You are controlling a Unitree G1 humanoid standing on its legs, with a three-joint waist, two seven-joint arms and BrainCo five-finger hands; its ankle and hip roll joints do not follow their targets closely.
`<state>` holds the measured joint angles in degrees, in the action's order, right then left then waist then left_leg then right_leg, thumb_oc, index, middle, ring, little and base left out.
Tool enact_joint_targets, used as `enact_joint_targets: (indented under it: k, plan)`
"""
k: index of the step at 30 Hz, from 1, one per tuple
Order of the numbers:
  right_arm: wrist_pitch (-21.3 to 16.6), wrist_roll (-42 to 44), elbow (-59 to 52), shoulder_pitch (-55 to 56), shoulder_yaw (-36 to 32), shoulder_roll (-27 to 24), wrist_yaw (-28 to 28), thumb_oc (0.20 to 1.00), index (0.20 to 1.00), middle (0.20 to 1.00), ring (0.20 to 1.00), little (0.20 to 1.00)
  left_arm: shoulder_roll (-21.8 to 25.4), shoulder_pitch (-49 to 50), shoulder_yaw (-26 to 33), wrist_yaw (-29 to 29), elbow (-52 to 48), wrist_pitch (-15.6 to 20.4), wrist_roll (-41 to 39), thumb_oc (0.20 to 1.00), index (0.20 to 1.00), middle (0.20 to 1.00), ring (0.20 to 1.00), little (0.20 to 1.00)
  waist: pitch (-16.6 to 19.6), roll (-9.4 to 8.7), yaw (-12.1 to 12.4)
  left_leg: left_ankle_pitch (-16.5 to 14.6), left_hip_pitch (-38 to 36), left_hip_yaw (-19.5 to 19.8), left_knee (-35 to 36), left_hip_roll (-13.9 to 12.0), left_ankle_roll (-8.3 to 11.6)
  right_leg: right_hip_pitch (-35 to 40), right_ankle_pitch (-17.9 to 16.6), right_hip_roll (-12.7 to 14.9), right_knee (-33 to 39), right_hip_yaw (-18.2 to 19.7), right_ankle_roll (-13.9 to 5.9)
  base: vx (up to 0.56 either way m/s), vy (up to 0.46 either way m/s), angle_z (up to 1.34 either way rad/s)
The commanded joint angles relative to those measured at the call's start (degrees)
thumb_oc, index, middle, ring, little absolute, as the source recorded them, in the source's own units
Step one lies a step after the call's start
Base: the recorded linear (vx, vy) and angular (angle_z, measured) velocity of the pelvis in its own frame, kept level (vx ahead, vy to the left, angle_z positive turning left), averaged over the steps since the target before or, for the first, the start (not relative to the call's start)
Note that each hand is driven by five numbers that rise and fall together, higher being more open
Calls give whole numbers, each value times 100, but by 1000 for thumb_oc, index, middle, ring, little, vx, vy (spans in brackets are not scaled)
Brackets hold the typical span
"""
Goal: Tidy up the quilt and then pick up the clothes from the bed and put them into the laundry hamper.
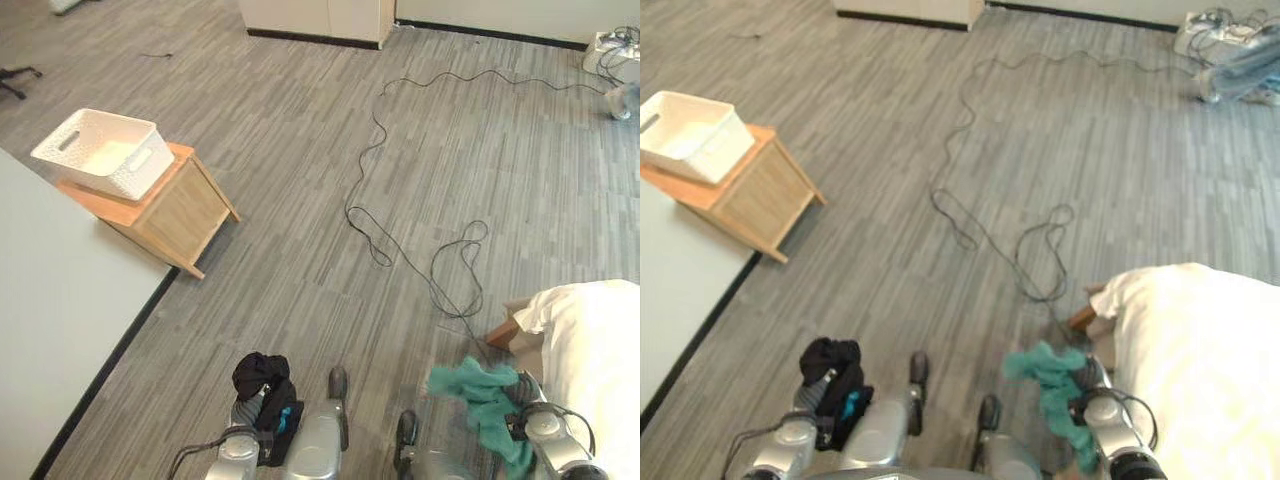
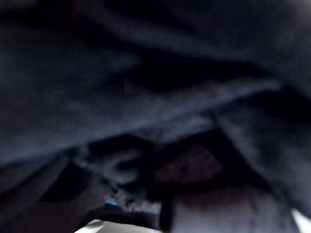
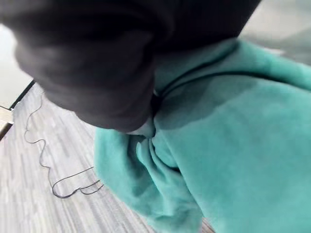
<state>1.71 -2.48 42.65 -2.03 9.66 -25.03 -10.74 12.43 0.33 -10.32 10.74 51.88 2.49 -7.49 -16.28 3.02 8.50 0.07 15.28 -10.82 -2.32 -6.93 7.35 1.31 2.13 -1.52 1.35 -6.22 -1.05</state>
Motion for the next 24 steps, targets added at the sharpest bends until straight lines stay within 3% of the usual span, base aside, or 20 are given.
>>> enact_joint_targets:
  k: [1, 2, 3, 4, 5, 6, 7, 8, 9, 10, 13, 14, 15, 17, 18, 20, 22, 23, 24]
  plan:
    - [-137, -431, -510, 136, -56, -135, 57, 200, 200, 200, 200, 200, 401, 75, 313, -40, -450, 186, 109, 200, 200, 200, 200, 200, 389, -805, 298, 833, 338, -126, -163, 365, -451, 1862, 1217, 862, -355, 6, -815, 543, 157, -22]
    - [-138, -431, -509, 135, -56, -135, 56, 200, 200, 200, 200, 200, 401, 75, 312, -41, -451, 185, 108, 200, 200, 200, 200, 200, 412, -788, 318, 841, 364, -135, -166, 333, -449, 1826, 1196, 841, -352, 34, -811, 684, 210, -35]
    - [-135, -447, -506, 147, -56, -85, 68, 200, 200, 200, 200, 200, 411, 60, 302, -55, -453, 165, 113, 200, 200, 200, 200, 200, 397, -915, 324, 746, 297, -128, -235, 460, -540, 1718, 905, 922, -846, 51, -966, 457, 199, 5]
    - [-118, -443, -471, 145, -44, 46, 97, 200, 200, 200, 200, 200, 431, -34, 310, -39, -355, 131, 91, 200, 200, 200, 200, 200, 310, -1005, 310, 428, -58, -99, -271, 638, -778, 1188, -230, 1103, -2319, 191, -1368, 456, 199, 9]
    - [-118, -444, -471, 143, -46, 44, 97, 200, 200, 200, 200, 200, 429, -38, 309, -39, -354, 131, 91, 200, 200, 200, 200, 200, 325, -979, 335, 437, -41, -110, -270, 599, -774, 1160, -259, 1073, -2306, 219, -1362, 530, 216, 23]
    - [-122, -467, -507, 134, 14, 79, 76, 200, 200, 200, 200, 200, 437, -73, 307, -8, -394, 105, 79, 200, 200, 200, 200, 200, 223, -926, 263, 332, -332, -61, -218, 638, -865, 876, -899, 1138, -3119, 228, -1395, 646, 206, 33]
    - [-135, -466, -537, 115, 23, 91, 106, 200, 200, 200, 200, 200, 516, -164, 255, 47, -474, 94, 47, 200, 200, 200, 200, 200, 75, -592, 51, 184, -1020, 240, 83, 539, -1008, 41, -1020, 987, -4270, 250, -1173, 895, 257, 38]
    - [-129, -471, -579, 114, 31, 87, 120, 200, 200, 200, 200, 200, 524, -206, 220, 60, -502, 89, 69, 200, 200, 200, 200, 200, 14, -436, -89, 143, -1320, 416, 235, 509, -1022, -389, -666, 850, -4605, 234, -1054, 672, 183, 90]
    - [-127, -471, -580, 111, 31, 81, 121, 200, 200, 200, 200, 200, 518, -209, 222, 60, -502, 88, 69, 200, 200, 200, 200, 200, 20, -422, -95, 156, -1308, 423, 241, 494, -1016, -402, -676, 837, -4603, 223, -1044, 491, 79, 65]
    - [-129, -491, -626, 133, 48, 84, 131, 200, 200, 200, 200, 200, 533, -241, 185, 59, -549, 87, 110, 200, 200, 200, 200, 200, -40, -378, -238, 67, -1588, 578, 340, 530, -1019, -734, -401, 780, -4545, 153, -978, 476, 37, 154]
    - [-136, -462, -749, 210, 8, 52, 156, 200, 200, 200, 200, 200, 557, -356, 105, 56, -648, 119, 243, 200, 200, 200, 200, 200, -31, -356, -655, -249, -2206, 1069, 519, 597, -876, -1375, -65, 602, -3245, 81, -865, 729, -51, 117]
    - [-145, -467, -755, 277, -16, 19, 139, 200, 200, 200, 200, 200, 569, -405, 81, 79, -601, 140, 310, 200, 200, 200, 200, 200, -37, -423, -880, -498, -2580, 1441, 639, 672, -807, -1519, -97, 534, -1993, 138, -863, 1040, -210, 114]
    - [-116, -488, -775, 367, -77, -9, 152, 200, 200, 200, 200, 200, 572, -445, 118, 71, -586, 165, 416, 200, 200, 200, 200, 200, 55, -473, -1110, -734, -2927, 1716, 722, 679, -663, -1683, -311, 577, -722, 498, -997, 1073, -227, 98]
    - [-92, -540, -802, 415, -94, -10, 160, 200, 200, 200, 200, 200, 558, -474, 142, 107, -550, 173, 492, 200, 200, 200, 200, 200, 57, -377, -1250, -891, -3123, 1761, 718, 540, -631, -1711, -453, 517, -326, 642, -1094, 715, -141, 127]
    - [-85, -668, -708, 412, 13, -35, 262, 200, 200, 200, 200, 200, 532, -382, 217, 129, -388, 219, 556, 200, 200, 200, 200, 200, 186, -423, -1389, -1016, -3427, 1996, 498, 534, -521, -1854, -596, 474, -446, 966, -1138, 673, -167, 115]
    - [-87, -656, -659, 445, 16, -22, 282, 200, 200, 200, 200, 200, 496, -351, 235, 99, -334, 229, 535, 200, 200, 200, 200, 200, 217, -401, -1377, -920, -3403, 2083, 217, 491, -457, -1749, -662, 478, -486, 943, -1079, 494, -143, 104]
    - [-98, -622, -515, 373, 86, -54, 309, 200, 200, 200, 200, 200, 378, -333, 277, 96, -114, 236, 418, 200, 200, 200, 200, 200, 199, -340, -1310, -250, -2943, 1992, -1319, 454, -302, -1369, -691, 458, -506, 844, -874, 476, -290, 90]
    - [-135, -491, -617, 322, 52, -145, 257, 200, 200, 200, 200, 200, 372, -310, 258, 75, -241, 233, 341, 200, 200, 200, 200, 200, -4, -621, -1085, 464, -1833, 1704, -3224, 582, -316, -841, -557, 703, -390, 718, -552, 398, -351, 73]
    - [-134, -491, -619, 325, 46, -140, 257, 200, 200, 200, 200, 200, 379, -309, 253, 74, -248, 228, 339, 200, 200, 200, 200, 200, -6, -587, -1089, 395, -1756, 1717, -3365, 555, -321, -854, -559, 674, -395, 700, -556, 381, -400, 89]
